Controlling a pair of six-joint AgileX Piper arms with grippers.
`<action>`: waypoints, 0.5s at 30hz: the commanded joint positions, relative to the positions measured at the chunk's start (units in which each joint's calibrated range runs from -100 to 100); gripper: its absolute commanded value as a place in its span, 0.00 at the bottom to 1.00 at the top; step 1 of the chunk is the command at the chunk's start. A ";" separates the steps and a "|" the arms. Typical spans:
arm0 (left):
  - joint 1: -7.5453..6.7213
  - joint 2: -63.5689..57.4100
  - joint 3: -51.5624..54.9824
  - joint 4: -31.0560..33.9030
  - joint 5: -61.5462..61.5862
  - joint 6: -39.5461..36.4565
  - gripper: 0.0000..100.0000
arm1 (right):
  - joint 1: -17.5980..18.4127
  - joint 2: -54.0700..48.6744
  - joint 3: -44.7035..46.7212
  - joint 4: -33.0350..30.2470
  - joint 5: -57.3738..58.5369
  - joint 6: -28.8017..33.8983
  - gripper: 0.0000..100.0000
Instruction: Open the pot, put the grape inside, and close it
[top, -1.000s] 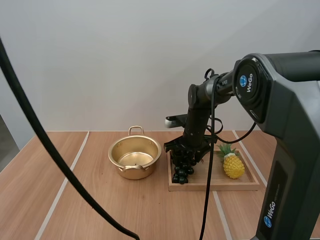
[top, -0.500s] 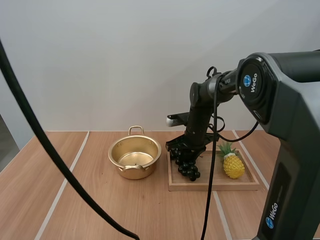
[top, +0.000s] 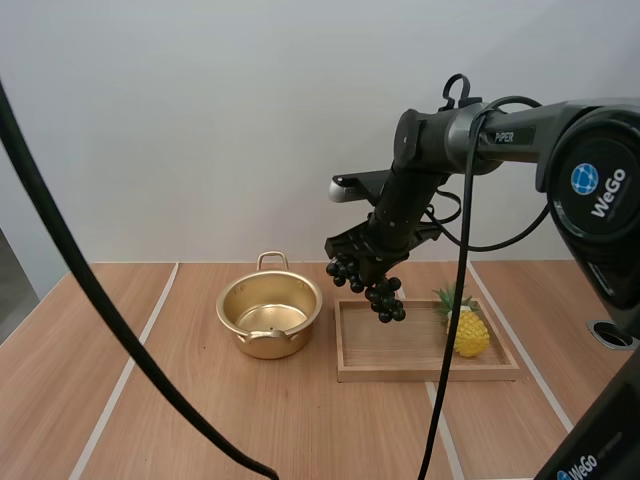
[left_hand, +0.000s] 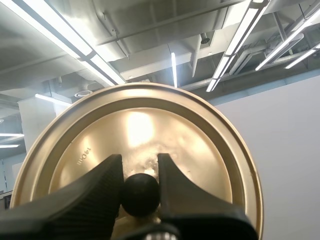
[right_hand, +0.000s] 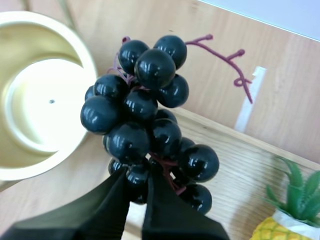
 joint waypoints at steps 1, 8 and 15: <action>-0.06 0.18 -0.29 0.27 -0.38 -0.02 0.01 | 0.04 -2.56 -0.32 2.65 1.70 -2.72 0.00; -0.06 0.18 -0.29 0.27 1.30 -0.02 0.01 | 0.04 -6.66 -1.61 4.15 1.18 -7.57 0.00; -0.06 0.18 -0.29 0.27 1.30 -0.02 0.01 | 0.11 -6.86 -8.53 7.95 1.83 -10.01 0.00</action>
